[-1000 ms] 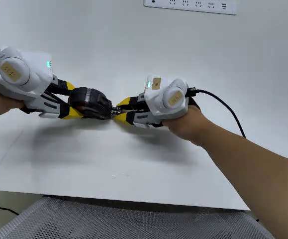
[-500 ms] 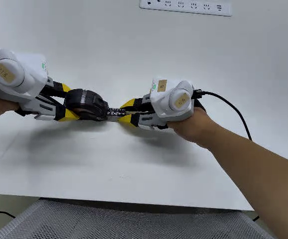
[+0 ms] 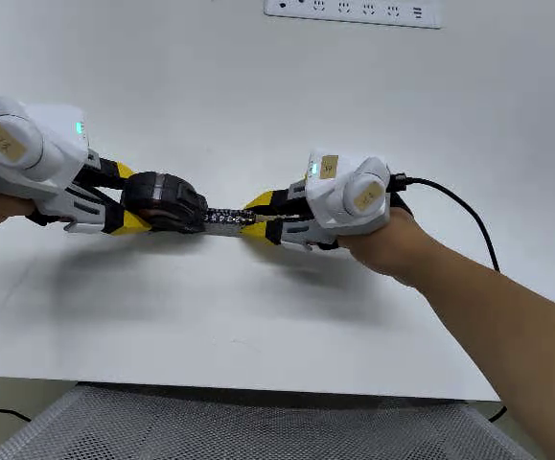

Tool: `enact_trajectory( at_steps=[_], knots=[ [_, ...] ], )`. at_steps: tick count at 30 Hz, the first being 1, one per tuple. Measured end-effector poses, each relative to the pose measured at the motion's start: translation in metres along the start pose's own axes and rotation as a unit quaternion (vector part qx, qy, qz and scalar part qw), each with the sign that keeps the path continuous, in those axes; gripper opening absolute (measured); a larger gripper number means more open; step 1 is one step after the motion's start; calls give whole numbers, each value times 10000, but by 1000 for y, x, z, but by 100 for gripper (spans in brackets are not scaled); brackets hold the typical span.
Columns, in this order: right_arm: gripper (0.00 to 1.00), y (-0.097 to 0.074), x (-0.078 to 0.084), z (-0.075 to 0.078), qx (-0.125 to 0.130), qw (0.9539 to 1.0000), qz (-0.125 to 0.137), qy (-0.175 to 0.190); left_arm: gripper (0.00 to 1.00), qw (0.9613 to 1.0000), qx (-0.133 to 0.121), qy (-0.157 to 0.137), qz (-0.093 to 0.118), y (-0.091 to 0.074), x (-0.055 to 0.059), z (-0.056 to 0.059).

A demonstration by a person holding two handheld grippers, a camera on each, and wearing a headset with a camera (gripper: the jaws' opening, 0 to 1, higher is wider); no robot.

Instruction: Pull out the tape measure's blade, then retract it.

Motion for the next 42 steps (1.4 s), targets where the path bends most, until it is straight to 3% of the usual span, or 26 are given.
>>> enact_trajectory(
  at_steps=[42],
  knots=[
    [9, -42, 26, 3, 149, 9995, -270, -35, 25, 10000, -27, -49, 22, 1, 0, 0]
  ],
)
Point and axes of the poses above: the centre of the closed fingertips' face, and the gripper's own axes: y roughly forward along the fingers, z roughly to its right, x roughly out of its underside, the point moved 9 cm from there along -y, roughly backward along the fingers, and after that the axes turned 10 degrees about -z, right-handed, at the moved point
